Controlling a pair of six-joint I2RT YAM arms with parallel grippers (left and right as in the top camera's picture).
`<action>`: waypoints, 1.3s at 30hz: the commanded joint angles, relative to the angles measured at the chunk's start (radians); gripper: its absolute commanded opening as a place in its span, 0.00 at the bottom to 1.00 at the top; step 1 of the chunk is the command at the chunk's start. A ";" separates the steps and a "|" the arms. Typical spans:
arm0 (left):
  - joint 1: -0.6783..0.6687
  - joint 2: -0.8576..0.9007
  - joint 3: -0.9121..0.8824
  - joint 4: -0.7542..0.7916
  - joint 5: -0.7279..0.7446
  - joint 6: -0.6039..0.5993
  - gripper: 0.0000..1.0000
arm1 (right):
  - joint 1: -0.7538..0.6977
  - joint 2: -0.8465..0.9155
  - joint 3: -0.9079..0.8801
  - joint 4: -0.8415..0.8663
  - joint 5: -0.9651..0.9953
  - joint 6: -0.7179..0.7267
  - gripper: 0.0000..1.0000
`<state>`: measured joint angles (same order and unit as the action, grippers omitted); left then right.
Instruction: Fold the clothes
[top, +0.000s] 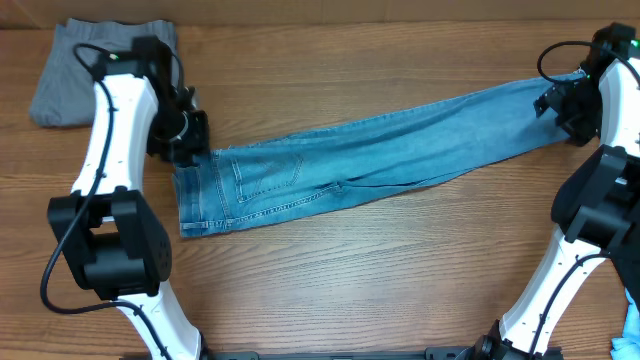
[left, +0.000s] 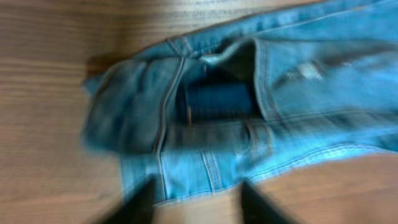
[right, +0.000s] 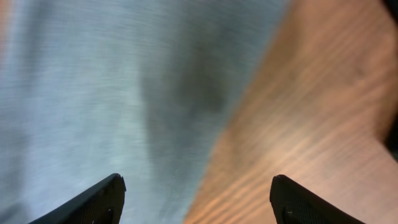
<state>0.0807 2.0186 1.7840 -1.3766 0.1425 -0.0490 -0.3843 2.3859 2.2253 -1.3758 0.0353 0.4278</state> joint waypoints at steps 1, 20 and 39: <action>0.002 0.023 -0.130 0.114 -0.095 -0.033 0.18 | 0.008 -0.030 0.057 0.034 -0.154 -0.127 0.78; 0.167 0.023 -0.103 0.290 0.335 -0.084 0.53 | 0.390 -0.029 0.053 -0.185 -0.647 -0.717 0.83; 0.168 0.023 0.009 0.253 0.317 0.029 0.64 | 0.659 -0.274 0.053 -0.319 -0.230 -0.603 0.89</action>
<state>0.2550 2.0369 1.7657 -1.1225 0.4629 -0.0761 0.3031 2.3302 2.2555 -1.6939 -0.2798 -0.1932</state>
